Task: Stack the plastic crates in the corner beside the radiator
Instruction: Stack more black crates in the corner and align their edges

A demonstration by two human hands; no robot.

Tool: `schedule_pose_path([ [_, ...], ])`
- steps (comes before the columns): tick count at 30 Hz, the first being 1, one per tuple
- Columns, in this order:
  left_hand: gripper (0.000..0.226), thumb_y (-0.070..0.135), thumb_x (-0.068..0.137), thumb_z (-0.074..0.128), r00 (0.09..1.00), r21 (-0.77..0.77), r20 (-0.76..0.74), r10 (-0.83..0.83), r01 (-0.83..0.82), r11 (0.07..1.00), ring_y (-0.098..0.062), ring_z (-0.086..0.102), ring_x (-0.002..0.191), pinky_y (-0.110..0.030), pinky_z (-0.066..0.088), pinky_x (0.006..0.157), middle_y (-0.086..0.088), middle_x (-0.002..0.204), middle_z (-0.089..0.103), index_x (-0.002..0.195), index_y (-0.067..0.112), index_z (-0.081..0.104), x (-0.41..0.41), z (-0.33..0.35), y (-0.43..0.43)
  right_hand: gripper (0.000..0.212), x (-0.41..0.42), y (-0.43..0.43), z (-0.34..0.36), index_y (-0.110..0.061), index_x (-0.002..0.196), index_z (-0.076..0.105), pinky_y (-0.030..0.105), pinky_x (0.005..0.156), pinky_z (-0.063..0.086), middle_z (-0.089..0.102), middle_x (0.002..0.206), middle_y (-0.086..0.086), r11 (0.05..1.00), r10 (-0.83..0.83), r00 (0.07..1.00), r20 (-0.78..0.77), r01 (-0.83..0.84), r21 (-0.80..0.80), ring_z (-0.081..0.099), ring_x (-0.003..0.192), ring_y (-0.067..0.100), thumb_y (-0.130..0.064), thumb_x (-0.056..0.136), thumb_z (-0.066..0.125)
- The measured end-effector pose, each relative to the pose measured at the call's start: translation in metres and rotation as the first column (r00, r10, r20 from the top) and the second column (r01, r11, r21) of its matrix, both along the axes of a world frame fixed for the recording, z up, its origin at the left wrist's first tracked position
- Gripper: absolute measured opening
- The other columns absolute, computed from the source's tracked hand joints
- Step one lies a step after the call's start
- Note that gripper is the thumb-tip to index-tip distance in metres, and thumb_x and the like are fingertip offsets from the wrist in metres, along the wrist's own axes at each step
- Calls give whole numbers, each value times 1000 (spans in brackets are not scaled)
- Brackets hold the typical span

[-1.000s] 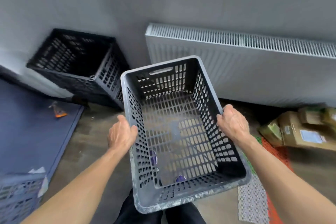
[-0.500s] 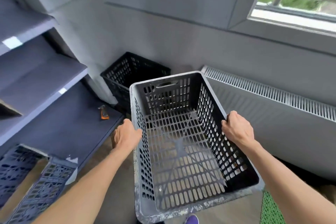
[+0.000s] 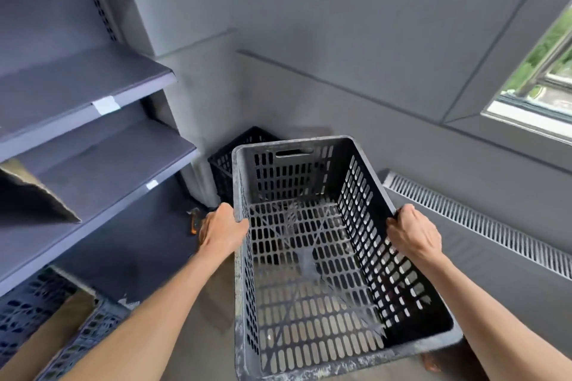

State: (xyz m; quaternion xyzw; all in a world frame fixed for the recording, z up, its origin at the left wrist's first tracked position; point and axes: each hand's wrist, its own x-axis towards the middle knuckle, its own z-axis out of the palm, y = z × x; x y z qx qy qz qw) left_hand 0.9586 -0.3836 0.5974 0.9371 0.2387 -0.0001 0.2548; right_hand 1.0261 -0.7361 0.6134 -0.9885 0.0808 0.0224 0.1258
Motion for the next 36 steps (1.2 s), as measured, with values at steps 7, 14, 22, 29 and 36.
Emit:
schedule_pose_path([
  [7,29,37,82,56,997,16,-11,71,-70,997,-23,42,57,-29,33,53,0,65,45,73,18,37,39,7,42,16,66,37,4,-11,86,42,40,63,49,57,82,5,992,125,990,59,-125,-5,49,65,20,-20,98,49],
  [14,26,36,83,55,987,79,-62,149,-144,986,-21,46,56,-28,35,53,0,64,50,72,17,40,99,-6,56,16,161,65,-1,-9,96,51,35,66,41,66,104,12,977,212,977,27,-212,-24,59,82,31,-24,96,50],
  [22,28,39,84,56,945,115,-115,308,-295,948,-21,53,57,-29,38,51,-1,65,56,73,16,45,171,-20,46,22,279,85,-13,-4,108,55,35,78,47,66,117,16,945,323,944,-65,-326,-26,63,105,37,-22,96,49],
  [29,30,43,84,57,915,111,-143,378,-365,924,-20,60,57,-26,39,49,-1,63,63,73,17,49,223,-19,45,26,358,107,-11,-5,114,56,37,77,47,63,117,15,937,349,932,-93,-350,14,63,101,38,-18,94,48],
  [36,36,46,86,53,909,65,-178,377,-371,926,-18,65,50,-31,57,57,0,54,65,69,14,53,266,-28,56,14,405,126,-8,-8,103,56,35,70,42,61,108,12,928,372,921,-118,-373,16,57,84,32,-12,92,48],
])
